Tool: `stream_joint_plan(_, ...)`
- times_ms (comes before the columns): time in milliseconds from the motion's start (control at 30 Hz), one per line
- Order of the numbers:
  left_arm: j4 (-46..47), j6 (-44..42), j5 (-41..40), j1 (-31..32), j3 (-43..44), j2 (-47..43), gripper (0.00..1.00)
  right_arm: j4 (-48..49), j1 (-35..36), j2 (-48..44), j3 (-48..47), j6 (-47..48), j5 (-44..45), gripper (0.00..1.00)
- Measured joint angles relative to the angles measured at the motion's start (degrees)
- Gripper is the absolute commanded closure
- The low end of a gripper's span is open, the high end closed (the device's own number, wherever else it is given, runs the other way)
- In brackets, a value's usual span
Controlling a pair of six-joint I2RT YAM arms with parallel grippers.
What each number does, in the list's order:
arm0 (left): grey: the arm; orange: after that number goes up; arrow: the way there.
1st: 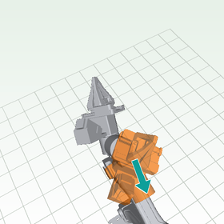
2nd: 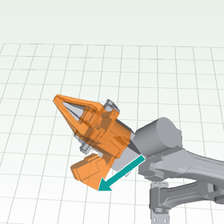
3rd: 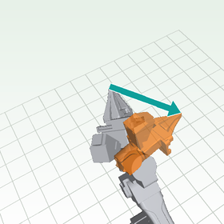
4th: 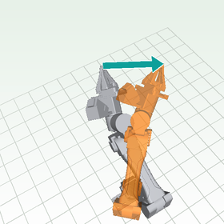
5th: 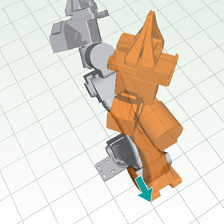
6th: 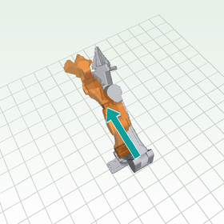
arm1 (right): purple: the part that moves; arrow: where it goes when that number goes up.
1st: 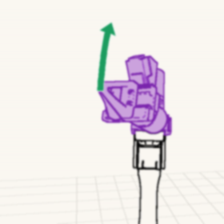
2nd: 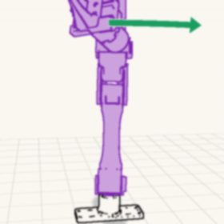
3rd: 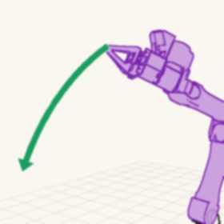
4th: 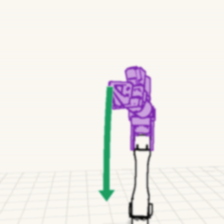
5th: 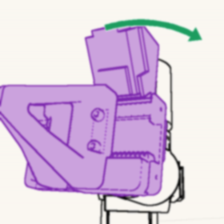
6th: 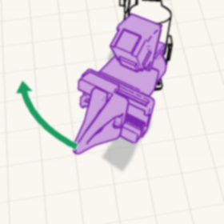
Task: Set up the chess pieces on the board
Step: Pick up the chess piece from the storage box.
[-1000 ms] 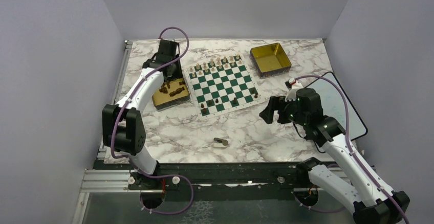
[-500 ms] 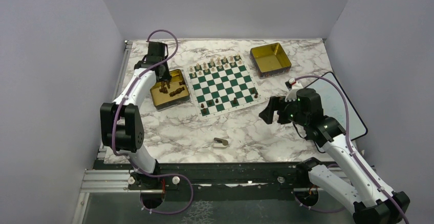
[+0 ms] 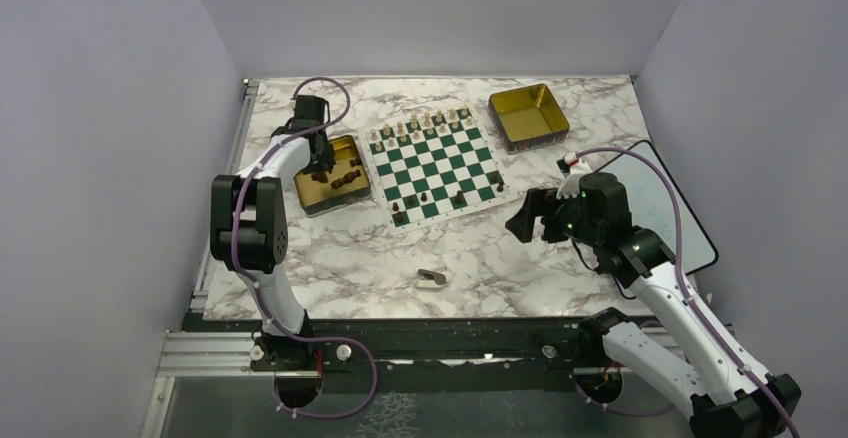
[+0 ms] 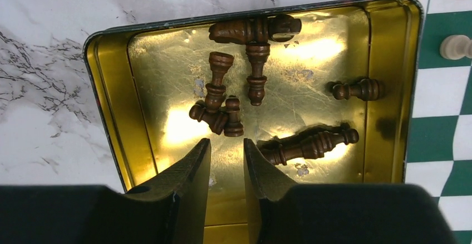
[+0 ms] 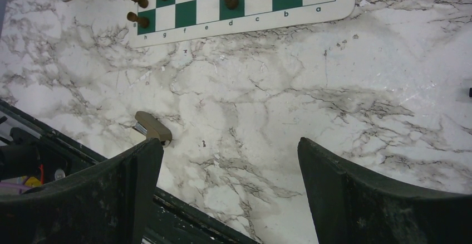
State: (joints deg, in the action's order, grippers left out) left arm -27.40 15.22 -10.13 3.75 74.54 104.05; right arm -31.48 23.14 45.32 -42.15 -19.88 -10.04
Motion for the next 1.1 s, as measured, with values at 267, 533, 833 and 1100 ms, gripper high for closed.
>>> stream_joint_plan(267, 0.7, 0.6, 0.0, -0.3, 1.8, 3.3, 0.74, 0.1, 0.0, 0.0, 0.0, 0.0, 0.0, 0.03)
stream_joint_plan(533, 1.7, 0.6, 0.8, -0.3, 5.4, 6.0, 0.74, 0.1, 0.0, 0.4, 0.0, 0.0, 0.0, 0.03)
stream_joint_plan(833, 2.9, 0.6, 1.9, -0.3, 6.6, 9.0, 0.74, 0.2, 0.0, 1.0, 0.0, 0.0, 0.1, 0.03)
stream_joint_plan(1100, 3.8, 0.6, 2.1, -0.3, 7.0, 10.6, 0.74, 0.3, 0.0, 0.9, 0.0, -0.2, 0.1, 0.03)
